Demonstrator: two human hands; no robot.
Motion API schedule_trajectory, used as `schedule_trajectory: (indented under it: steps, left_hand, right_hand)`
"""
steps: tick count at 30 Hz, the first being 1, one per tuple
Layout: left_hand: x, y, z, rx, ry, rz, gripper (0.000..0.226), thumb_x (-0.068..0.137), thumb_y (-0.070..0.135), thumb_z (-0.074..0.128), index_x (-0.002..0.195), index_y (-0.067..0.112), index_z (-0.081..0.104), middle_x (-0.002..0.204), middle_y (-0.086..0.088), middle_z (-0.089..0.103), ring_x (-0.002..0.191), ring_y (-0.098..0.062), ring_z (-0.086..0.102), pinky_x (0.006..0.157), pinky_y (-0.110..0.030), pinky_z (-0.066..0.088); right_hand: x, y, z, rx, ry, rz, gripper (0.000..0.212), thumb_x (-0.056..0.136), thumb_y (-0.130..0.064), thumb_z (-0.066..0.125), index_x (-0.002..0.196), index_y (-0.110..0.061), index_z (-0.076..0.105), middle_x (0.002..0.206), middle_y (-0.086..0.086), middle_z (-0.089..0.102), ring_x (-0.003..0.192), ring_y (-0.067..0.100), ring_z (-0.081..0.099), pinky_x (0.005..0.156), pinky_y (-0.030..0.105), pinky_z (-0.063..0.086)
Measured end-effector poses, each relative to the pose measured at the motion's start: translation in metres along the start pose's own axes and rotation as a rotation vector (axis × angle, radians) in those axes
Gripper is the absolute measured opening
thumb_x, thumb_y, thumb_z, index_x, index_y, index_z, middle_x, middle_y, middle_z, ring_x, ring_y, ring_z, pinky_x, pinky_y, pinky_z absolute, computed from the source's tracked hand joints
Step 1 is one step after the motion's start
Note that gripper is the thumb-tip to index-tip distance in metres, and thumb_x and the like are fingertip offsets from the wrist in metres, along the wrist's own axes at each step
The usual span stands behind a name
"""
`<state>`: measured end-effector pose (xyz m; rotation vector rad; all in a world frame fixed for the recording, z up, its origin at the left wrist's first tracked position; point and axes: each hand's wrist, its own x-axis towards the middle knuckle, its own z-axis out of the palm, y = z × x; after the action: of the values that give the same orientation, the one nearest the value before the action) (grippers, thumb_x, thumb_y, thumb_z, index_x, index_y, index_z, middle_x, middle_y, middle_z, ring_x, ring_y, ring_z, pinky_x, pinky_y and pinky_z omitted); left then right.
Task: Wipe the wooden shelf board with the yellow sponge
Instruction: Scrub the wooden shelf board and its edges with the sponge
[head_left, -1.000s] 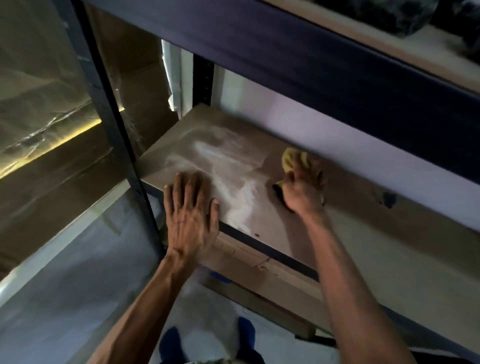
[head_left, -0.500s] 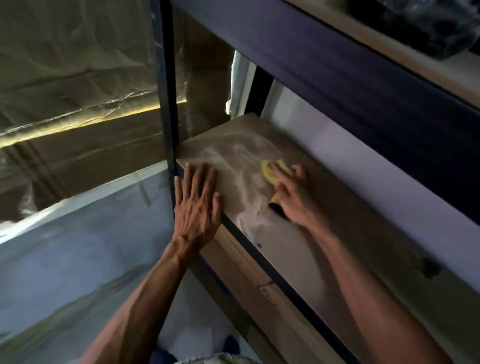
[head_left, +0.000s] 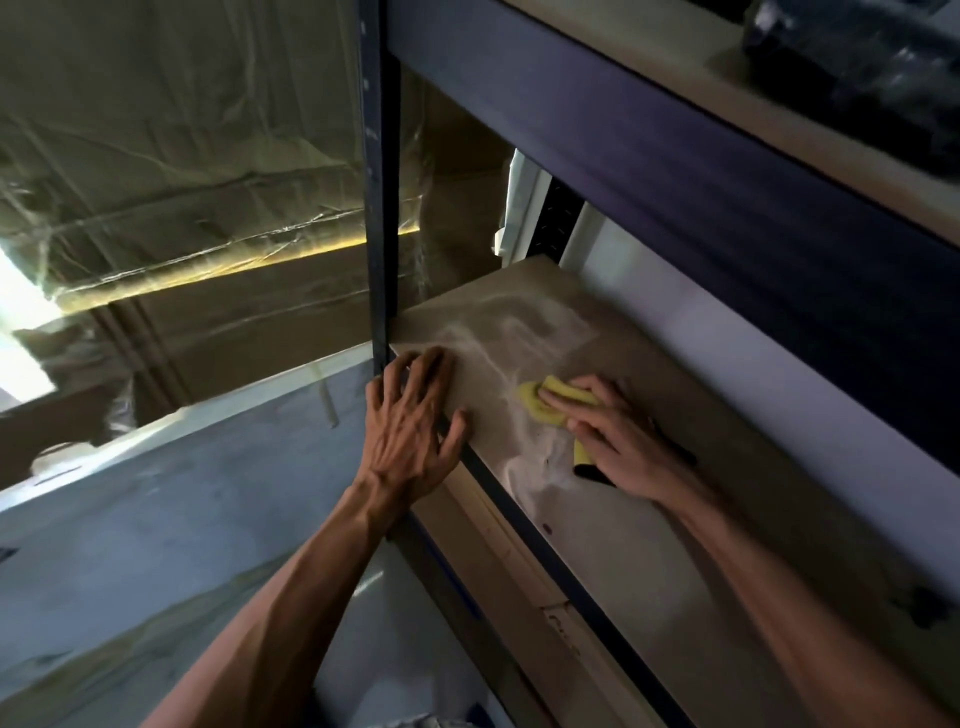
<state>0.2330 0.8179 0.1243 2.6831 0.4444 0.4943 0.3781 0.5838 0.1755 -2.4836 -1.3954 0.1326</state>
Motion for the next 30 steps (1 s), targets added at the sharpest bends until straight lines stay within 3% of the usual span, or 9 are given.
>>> schedule_trajectory:
  steps: [3, 6, 8, 11, 13, 16, 19, 24, 30]
  left_hand:
    - [0.0, 0.001, 0.003, -0.019, -0.009, -0.008, 0.073, 0.095, 0.06, 0.025, 0.156, 0.021, 0.027, 0.161, -0.005, 0.028, 0.149, -0.028, 0.018, 0.119, -0.048, 0.019]
    - [-0.001, 0.002, 0.006, -0.029, -0.026, -0.034, 0.072, 0.096, 0.06, 0.023, 0.158, 0.023, 0.021, 0.164, -0.002, 0.022, 0.152, -0.025, 0.01, 0.122, -0.05, 0.015]
    - [-0.001, 0.001, 0.007, -0.033, -0.048, -0.039, 0.072, 0.096, 0.061, 0.022, 0.158, 0.025, 0.017, 0.165, -0.001, 0.018, 0.153, -0.024, 0.006, 0.122, -0.053, 0.014]
    - [-0.003, -0.003, 0.009, -0.027, -0.046, -0.036, 0.071, 0.097, 0.062, 0.021, 0.159, 0.027, 0.013, 0.166, 0.001, 0.015, 0.154, -0.022, 0.003, 0.123, -0.053, 0.012]
    - [-0.004, -0.004, 0.012, -0.022, -0.03, -0.033, 0.07, 0.098, 0.061, 0.022, 0.159, 0.027, 0.013, 0.166, 0.001, 0.016, 0.154, -0.022, 0.003, 0.123, -0.053, 0.013]
    - [-0.005, -0.006, 0.017, -0.032, -0.008, -0.035, 0.07, 0.098, 0.06, 0.024, 0.159, 0.026, 0.013, 0.166, 0.001, 0.016, 0.154, -0.021, 0.003, 0.123, -0.052, 0.014]
    - [-0.005, -0.004, 0.02, -0.044, 0.008, -0.05, 0.07, 0.099, 0.059, 0.025, 0.159, 0.025, 0.011, 0.166, 0.0, 0.014, 0.154, -0.018, -0.002, 0.123, -0.052, 0.012]
    - [-0.007, -0.001, 0.018, -0.033, -0.009, -0.072, 0.071, 0.1, 0.059, 0.021, 0.159, 0.025, 0.006, 0.167, 0.001, 0.009, 0.154, -0.015, -0.007, 0.123, -0.054, 0.01]
    - [-0.012, -0.001, 0.021, -0.072, 0.053, -0.082, 0.07, 0.101, 0.058, 0.023, 0.16, 0.026, 0.004, 0.167, 0.003, 0.007, 0.154, -0.011, -0.008, 0.124, -0.055, 0.009]
  right_hand:
    - [0.029, 0.016, -0.019, 0.056, 0.09, -0.025, 0.044, 0.098, -0.005, 0.052, 0.14, -0.017, 0.054, 0.133, 0.006, 0.049, 0.115, 0.021, 0.047, 0.1, 0.021, 0.03]
    - [0.076, 0.044, -0.04, 0.062, 0.204, 0.261, 0.039, 0.102, -0.004, 0.044, 0.141, -0.002, 0.049, 0.147, 0.016, 0.045, 0.134, 0.024, 0.041, 0.105, 0.002, 0.015]
    - [0.095, 0.055, -0.036, 0.034, 0.108, 0.379, 0.043, 0.104, -0.013, 0.042, 0.147, -0.007, 0.042, 0.155, 0.014, 0.037, 0.141, 0.022, 0.033, 0.108, 0.009, 0.011]
    - [0.101, 0.042, -0.026, -0.063, 0.168, 0.238, 0.048, 0.099, -0.006, 0.049, 0.145, -0.015, 0.048, 0.153, 0.01, 0.042, 0.137, 0.019, 0.035, 0.109, 0.007, 0.008]
    - [0.088, 0.03, -0.014, -0.114, 0.095, 0.121, 0.051, 0.097, -0.012, 0.048, 0.144, -0.029, 0.049, 0.15, 0.002, 0.044, 0.133, 0.026, 0.043, 0.113, 0.028, 0.023]
    - [0.045, 0.011, 0.003, -0.075, -0.032, -0.065, 0.049, 0.097, -0.03, 0.039, 0.144, -0.043, 0.044, 0.131, -0.007, 0.046, 0.111, 0.017, 0.045, 0.093, 0.029, 0.032]
    - [0.045, 0.013, -0.004, 0.053, -0.026, -0.144, 0.045, 0.096, -0.025, 0.046, 0.14, -0.035, 0.05, 0.129, -0.003, 0.051, 0.108, 0.007, 0.039, 0.094, 0.013, 0.026]
    - [0.138, 0.043, -0.023, 0.015, 0.234, 0.034, 0.047, 0.091, -0.001, 0.058, 0.137, -0.012, 0.057, 0.145, 0.012, 0.051, 0.13, 0.017, 0.039, 0.11, 0.011, 0.017]
    - [0.14, 0.019, 0.007, -0.026, 0.118, -0.004, 0.052, 0.093, -0.009, 0.052, 0.14, -0.033, 0.052, 0.141, 0.006, 0.051, 0.128, 0.029, 0.043, 0.109, 0.037, 0.033]
